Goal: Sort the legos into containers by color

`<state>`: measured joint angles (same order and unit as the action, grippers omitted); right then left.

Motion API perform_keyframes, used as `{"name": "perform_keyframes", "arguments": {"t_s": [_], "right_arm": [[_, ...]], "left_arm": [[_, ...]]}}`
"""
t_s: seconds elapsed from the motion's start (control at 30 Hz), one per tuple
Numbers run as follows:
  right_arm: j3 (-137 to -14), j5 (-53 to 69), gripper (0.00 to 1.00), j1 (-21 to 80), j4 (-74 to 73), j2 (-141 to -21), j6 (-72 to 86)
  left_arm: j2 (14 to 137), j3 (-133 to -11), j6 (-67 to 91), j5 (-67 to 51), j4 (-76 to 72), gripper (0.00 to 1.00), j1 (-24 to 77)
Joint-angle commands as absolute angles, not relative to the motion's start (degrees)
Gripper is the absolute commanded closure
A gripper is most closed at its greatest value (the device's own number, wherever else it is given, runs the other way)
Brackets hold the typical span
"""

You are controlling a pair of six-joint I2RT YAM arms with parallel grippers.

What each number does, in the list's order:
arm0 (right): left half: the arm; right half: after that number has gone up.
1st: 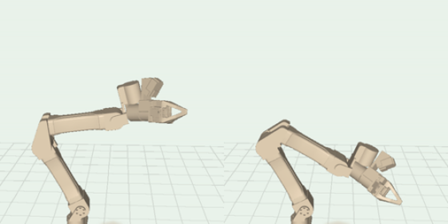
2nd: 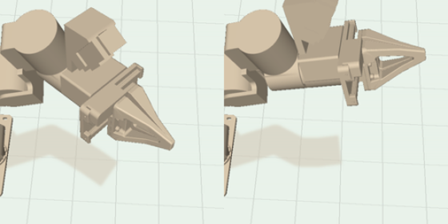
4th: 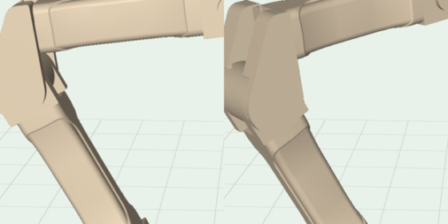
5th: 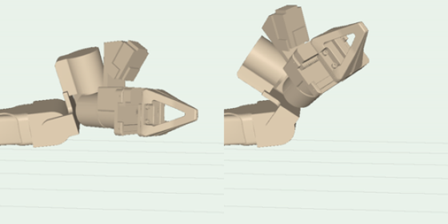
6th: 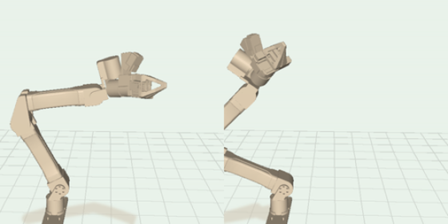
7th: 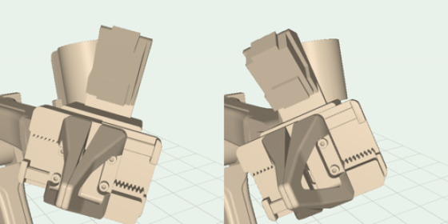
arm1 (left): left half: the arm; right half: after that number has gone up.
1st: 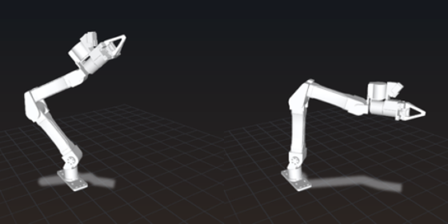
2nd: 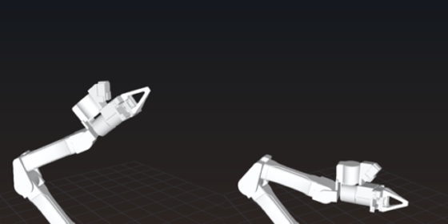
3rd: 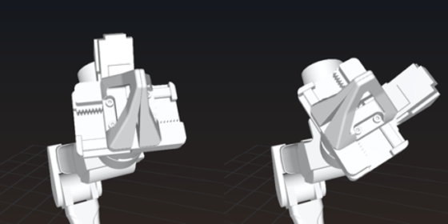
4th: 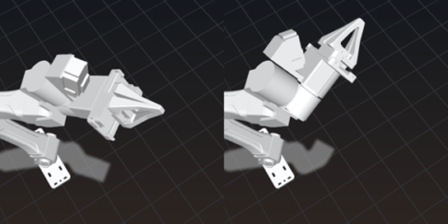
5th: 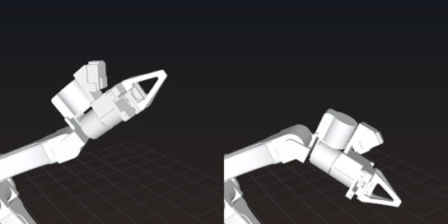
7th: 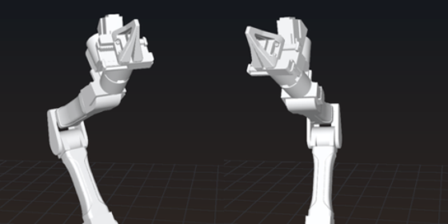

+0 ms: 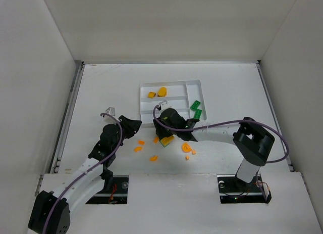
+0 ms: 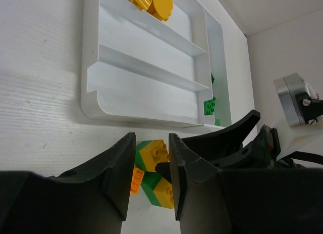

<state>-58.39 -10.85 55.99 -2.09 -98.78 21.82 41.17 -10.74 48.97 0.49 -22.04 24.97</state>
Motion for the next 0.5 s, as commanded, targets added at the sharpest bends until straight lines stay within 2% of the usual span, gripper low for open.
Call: {"name": "perform_keyframes", "arguments": {"t_s": [0.0,0.33,0.47], "right_arm": [[-60.99,-12.04,0.37,56.47,-2.72,-99.31,21.8],[-63.72,-12.22,0.42,57.26,-3.86,-102.65,21.09],[-64.6,-12.3,0.51,57.26,-4.22,-103.71,21.27]], "left_arm": [[40.78,-10.37,49.75,-1.32,-22.77,0.7,24.13],[42.19,-10.28,50.1,-1.41,-23.99,0.7,24.21],[42.8,-10.81,49.92,-1.85,-24.17,0.69,24.04]]}}
